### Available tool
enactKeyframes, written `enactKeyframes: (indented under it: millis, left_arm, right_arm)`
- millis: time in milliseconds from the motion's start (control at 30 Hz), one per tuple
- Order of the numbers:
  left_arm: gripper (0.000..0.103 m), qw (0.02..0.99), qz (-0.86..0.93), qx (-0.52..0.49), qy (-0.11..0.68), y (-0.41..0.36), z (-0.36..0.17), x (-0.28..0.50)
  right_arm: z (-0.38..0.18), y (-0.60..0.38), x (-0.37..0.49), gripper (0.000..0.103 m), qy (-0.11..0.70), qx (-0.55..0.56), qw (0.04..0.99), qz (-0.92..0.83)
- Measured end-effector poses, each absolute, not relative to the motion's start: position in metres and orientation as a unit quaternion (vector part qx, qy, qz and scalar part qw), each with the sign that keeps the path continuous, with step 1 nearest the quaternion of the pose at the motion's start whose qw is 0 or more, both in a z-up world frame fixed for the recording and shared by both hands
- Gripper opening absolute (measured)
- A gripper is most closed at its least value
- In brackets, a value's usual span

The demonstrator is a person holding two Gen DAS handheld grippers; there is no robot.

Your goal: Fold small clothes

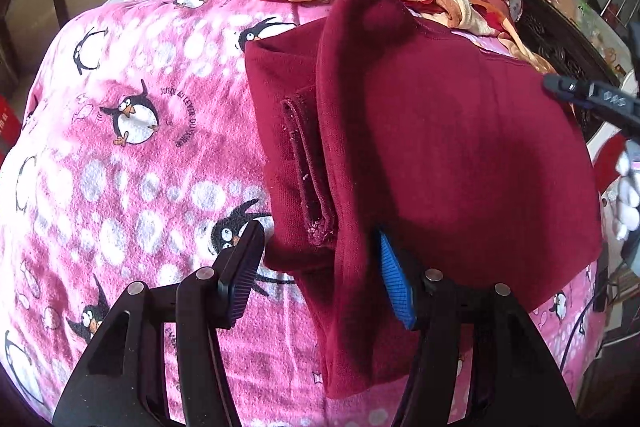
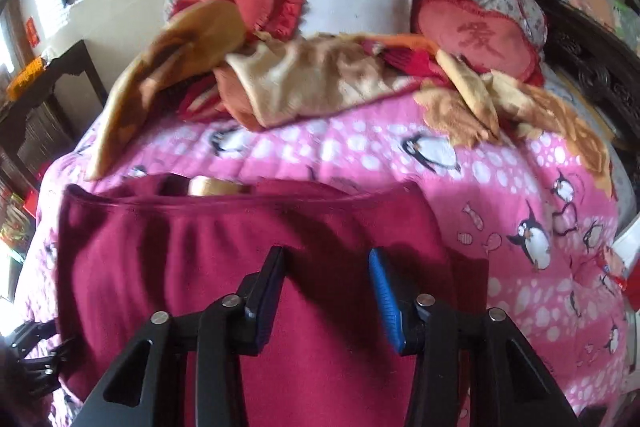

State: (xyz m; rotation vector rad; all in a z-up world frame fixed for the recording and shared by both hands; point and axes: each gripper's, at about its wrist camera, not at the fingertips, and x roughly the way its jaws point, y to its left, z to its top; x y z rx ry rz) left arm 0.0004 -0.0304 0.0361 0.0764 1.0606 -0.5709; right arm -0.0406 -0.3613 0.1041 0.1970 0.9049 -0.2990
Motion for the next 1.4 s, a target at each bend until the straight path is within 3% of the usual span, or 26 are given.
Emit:
enactKeyframes:
  millis: [167,433,633,933,1233,1333,1400]
  left_arm:
    - [0.059,0.822,-0.272,0.023,0.5,-0.035,0.034,0.003]
    - [0.059,0.818,-0.281,0.0,0.503,-0.03,0.032,0.006]
    - [0.06,0.805,-0.298,-0.056,0.509,-0.005,0.03,0.004]
    - [0.065,0.798,-0.308,-0.092,0.51,0.012,0.024,0.0]
    - [0.068,0.799,-0.31,-0.095,0.506,0.0,0.018,-0.002]
    - [0.069,0.799,-0.312,-0.098,0.505,-0.001,0.017,-0.001]
    - [0.069,0.799,-0.314,-0.098,0.503,-0.001,0.017,-0.001]
  right_arm:
    - [0.126,-0.283,-0.027,0.042,0.415,0.071,0.907,-0.029]
    - [0.095,-0.191,0.039,0.042,0.448,0.057,0.891,0.058]
    - [0.06,-0.173,0.078,0.042,0.491,0.078,0.867,0.042]
    - [0.068,-0.186,0.077,0.043,0.5,0.125,0.855,0.056]
    - [0.071,-0.151,0.084,0.043,0.492,0.055,0.866,0.069]
    - [0.057,-0.147,0.09,0.05,0.504,0.046,0.86,0.062]
    - [0.06,-0.145,0.09,0.066,0.501,0.061,0.86,0.073]
